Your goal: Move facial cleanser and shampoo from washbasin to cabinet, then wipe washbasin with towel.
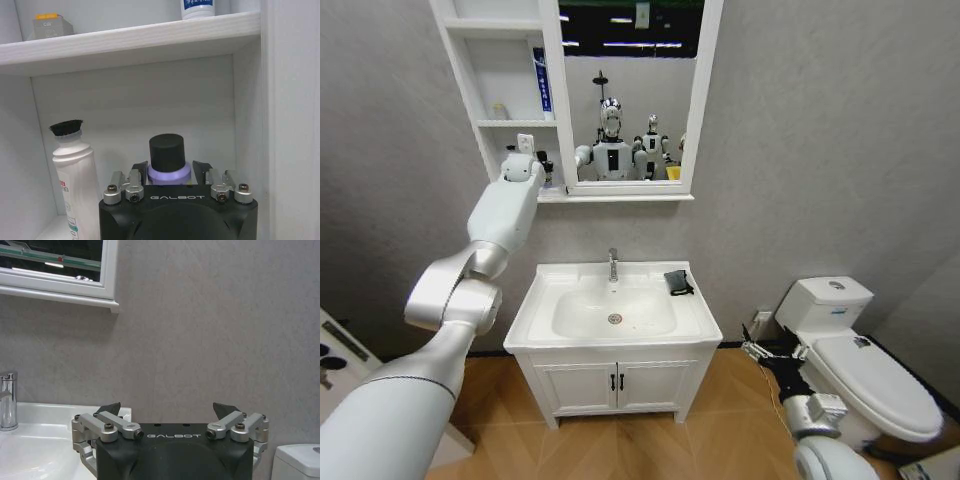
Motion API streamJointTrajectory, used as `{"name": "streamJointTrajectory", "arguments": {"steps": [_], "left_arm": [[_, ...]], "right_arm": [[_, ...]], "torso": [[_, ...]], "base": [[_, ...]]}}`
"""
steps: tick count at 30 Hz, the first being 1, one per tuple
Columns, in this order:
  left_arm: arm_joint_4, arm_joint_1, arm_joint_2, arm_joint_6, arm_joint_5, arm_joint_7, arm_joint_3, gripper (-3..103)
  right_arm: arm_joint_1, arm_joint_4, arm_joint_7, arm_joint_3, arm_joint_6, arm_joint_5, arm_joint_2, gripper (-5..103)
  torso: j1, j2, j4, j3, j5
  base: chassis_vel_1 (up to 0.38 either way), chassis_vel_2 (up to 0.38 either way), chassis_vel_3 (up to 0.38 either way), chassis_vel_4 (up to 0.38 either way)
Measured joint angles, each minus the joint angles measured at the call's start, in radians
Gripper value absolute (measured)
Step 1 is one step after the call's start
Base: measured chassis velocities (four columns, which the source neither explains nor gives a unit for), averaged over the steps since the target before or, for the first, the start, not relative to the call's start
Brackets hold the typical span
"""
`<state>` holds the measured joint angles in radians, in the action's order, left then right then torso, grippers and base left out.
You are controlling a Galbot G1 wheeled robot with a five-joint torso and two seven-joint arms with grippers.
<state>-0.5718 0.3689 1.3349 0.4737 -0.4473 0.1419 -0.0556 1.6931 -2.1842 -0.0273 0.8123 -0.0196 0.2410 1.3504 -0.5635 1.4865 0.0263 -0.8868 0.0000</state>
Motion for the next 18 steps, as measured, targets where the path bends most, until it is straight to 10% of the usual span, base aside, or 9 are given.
{"name": "streamJointTrajectory", "arguments": {"steps": [13, 18], "left_arm": [[-0.038, -0.017, -0.015, -0.008, -0.007, 0.033, 0.000, 98], [-0.216, -0.088, -0.100, 0.041, -0.072, 0.079, 0.015, 100]], "right_arm": [[0.015, -0.004, 0.002, 0.000, 0.012, -0.010, 0.008, 100], [0.015, -0.009, 0.003, -0.001, 0.008, -0.012, 0.007, 100]], "torso": [[0.000, 0.000, 0.0004, 0.000, 0.0002], [0.000, 0.000, 0.0002, 0.000, -0.0001]], "base": [[0.000, 0.000, 0.000, 0.000], [0.000, 0.000, 0.000, 0.000]]}}
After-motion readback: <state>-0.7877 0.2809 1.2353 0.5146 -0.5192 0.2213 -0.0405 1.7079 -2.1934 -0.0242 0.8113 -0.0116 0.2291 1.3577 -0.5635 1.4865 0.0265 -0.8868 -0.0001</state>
